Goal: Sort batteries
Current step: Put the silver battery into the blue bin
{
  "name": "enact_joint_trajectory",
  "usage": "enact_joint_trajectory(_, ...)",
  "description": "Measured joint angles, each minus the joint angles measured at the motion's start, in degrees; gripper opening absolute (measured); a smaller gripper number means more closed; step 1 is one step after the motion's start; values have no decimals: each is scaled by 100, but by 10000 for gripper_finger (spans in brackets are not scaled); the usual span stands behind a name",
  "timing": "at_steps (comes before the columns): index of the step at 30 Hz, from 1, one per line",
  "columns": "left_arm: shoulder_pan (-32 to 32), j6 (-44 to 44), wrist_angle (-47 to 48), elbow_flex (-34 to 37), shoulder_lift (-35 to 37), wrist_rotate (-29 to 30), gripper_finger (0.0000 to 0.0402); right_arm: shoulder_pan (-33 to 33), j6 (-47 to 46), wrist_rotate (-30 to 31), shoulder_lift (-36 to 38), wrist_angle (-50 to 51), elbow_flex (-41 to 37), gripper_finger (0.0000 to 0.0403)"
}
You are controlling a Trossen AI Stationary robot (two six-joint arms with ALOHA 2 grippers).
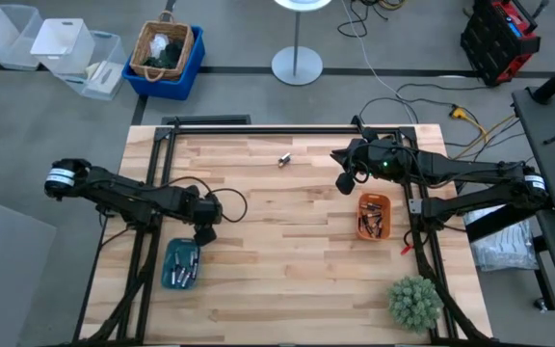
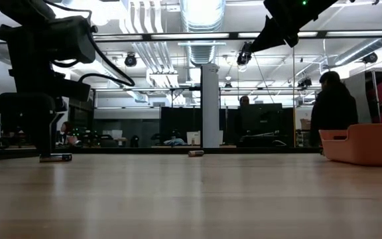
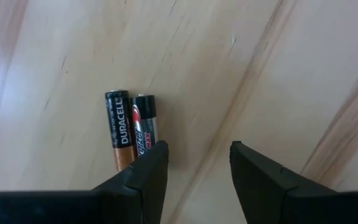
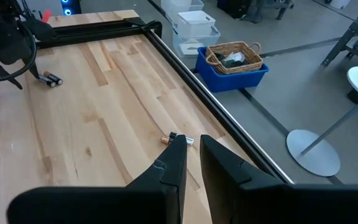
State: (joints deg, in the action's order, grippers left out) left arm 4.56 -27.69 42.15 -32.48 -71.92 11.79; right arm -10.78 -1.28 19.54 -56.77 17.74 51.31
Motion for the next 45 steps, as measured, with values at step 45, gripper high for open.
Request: enact_joint_trajectory(45,-2,16,-119,117,0,269,152,0,0,1,0,0,0,38)
